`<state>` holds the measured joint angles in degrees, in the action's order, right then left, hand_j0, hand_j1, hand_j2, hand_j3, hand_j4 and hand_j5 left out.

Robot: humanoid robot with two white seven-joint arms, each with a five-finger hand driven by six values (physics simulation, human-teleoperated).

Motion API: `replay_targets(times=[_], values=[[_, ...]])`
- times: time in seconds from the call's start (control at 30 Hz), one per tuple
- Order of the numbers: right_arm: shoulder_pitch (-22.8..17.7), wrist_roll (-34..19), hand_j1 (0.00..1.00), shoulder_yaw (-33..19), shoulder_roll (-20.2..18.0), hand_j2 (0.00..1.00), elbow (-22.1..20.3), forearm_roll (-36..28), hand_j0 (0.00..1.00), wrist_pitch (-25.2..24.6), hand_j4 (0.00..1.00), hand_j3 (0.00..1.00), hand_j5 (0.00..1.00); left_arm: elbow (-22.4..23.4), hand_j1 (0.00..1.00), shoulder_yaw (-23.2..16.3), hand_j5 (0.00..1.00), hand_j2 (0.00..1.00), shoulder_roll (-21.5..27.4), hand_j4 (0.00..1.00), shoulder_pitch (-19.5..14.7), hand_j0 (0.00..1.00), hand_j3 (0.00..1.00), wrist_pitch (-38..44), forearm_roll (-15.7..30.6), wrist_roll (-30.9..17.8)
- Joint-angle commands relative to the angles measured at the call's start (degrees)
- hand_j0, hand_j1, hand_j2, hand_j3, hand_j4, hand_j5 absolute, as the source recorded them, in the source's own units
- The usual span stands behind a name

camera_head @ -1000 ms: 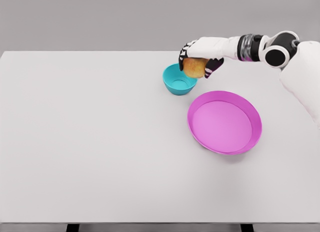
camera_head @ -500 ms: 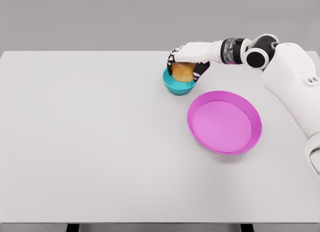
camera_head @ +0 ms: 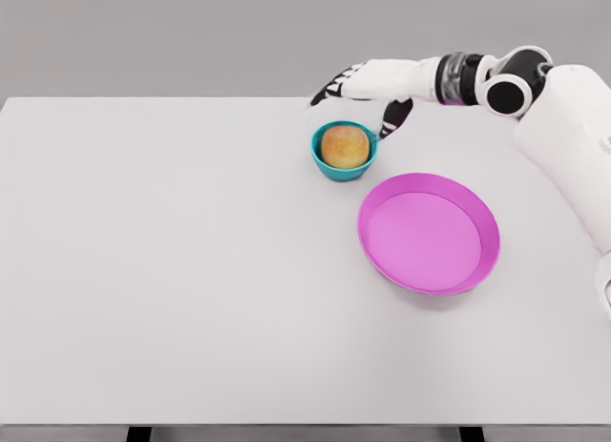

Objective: Put the apple from the pink plate into the blue bowl with your right arm

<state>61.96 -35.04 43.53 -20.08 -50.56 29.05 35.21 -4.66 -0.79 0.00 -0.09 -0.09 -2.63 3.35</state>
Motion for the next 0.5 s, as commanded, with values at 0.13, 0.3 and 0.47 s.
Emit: replay_targets(times=[0.13,0.3,0.47], values=[[-7.12,0.04,1.00,-17.33,-14.36,1.00,-8.85,-5.59,1.00,-0.21,1.00,1.00,1.00,0.00,1.00,0.00,1.00,1.00,0.00,1.00,0.00,1.00,1.00,0.00,-0.01,-0.01],[-14.67,0.04,1.00,-25.41,-17.53,1.00,-8.50,-6.55,1.00,-0.21,1.00,1.00,1.00,0.00,1.00,0.00,1.00,1.00,0.00,1.00,0.00,1.00,1.00,0.00,-0.01,-0.01],[-25.31,0.04,1.00,-35.71,-16.92,1.00,-10.35,-6.64,1.00,-0.21,1.00,1.00,1.00,0.00,1.00,0.00,1.00,1.00,0.00,1.00,0.00,1.00,1.00,0.00,-0.01,-0.01]])
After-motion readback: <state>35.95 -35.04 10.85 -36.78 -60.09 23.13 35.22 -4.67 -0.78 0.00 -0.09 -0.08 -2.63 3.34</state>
